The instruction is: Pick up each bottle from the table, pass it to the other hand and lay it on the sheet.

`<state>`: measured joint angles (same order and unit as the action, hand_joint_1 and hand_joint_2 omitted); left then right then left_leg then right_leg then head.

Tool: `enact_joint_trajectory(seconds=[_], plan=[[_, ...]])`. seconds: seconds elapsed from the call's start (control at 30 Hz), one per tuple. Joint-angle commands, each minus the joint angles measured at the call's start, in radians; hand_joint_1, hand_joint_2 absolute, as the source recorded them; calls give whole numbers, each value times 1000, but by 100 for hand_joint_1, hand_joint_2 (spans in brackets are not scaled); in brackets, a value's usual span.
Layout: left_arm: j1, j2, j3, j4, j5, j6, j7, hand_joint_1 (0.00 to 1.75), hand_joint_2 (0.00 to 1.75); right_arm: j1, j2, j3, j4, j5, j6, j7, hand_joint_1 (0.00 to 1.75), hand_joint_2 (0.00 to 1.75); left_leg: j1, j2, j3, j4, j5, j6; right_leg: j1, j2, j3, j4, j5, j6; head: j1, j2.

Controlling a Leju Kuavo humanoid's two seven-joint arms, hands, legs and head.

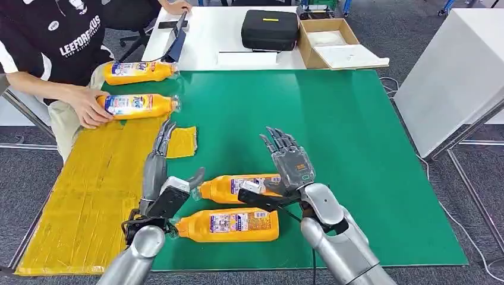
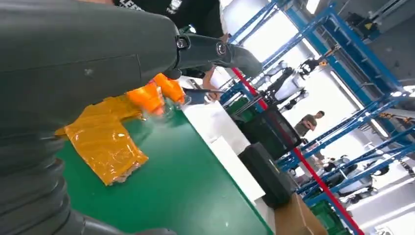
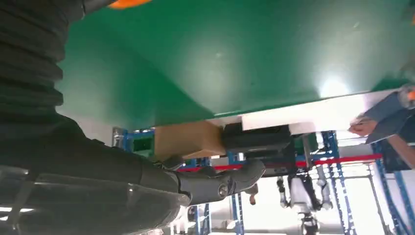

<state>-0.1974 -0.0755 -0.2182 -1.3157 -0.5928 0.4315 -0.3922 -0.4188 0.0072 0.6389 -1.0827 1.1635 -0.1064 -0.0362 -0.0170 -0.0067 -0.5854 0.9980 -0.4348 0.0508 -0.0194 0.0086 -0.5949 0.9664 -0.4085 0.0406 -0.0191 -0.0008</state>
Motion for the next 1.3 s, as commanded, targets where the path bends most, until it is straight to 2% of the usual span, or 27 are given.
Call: enact_joint_trajectory(seconds=[0.03, 0.5, 0.73, 0.9, 0.93, 0.97, 1.3], plan=[[-63, -17, 11, 122, 7, -9, 6, 0, 175, -58, 55, 70, 139, -12, 16, 8, 0, 175, 0, 0, 2, -1, 0, -2, 0, 0, 3, -1, 0, -1, 0, 0], [-68, -19, 12, 135, 7, -8, 7, 0, 175, -64, 57, 69, 153, -14, 13, 11, 0, 175, 1, 0, 4, 0, -1, -4, 1, -1, 4, -1, -1, -3, 0, 0], [-95, -27, 23, 170, 8, -1, 9, 0, 175, -92, 86, 83, 224, -17, 19, 10, 0, 175, 1, 1, 4, 0, -1, -5, 1, -1, 4, 0, -1, -3, 0, 0], [-89, -23, 41, 166, 15, 2, 12, 0, 175, -127, 112, 90, 299, 8, 25, 82, 0, 175, 1, 1, 3, 0, -1, -3, 1, 0, 3, -1, 0, -2, 0, 0], [-90, -22, 41, 167, 16, 2, 12, 0, 175, -133, 114, 93, 309, 14, 26, 91, 0, 175, 2, 2, 6, 0, -2, -7, 2, 0, 7, -1, -1, -4, 0, 0], [-91, -19, 46, 177, 31, 7, 14, 0, 175, -156, 115, 96, 348, 30, 44, 137, 0, 175, 1, 1, 2, 0, -1, -3, 1, 0, 2, -1, 0, -2, 0, 0], [-82, -26, 32, 177, 53, 13, 13, 0, 175, -159, 98, 65, 387, 20, 59, 162, 0, 175, 0, -2, 3, -1, 0, -3, 1, -3, 4, -1, -1, -2, 0, 0]])
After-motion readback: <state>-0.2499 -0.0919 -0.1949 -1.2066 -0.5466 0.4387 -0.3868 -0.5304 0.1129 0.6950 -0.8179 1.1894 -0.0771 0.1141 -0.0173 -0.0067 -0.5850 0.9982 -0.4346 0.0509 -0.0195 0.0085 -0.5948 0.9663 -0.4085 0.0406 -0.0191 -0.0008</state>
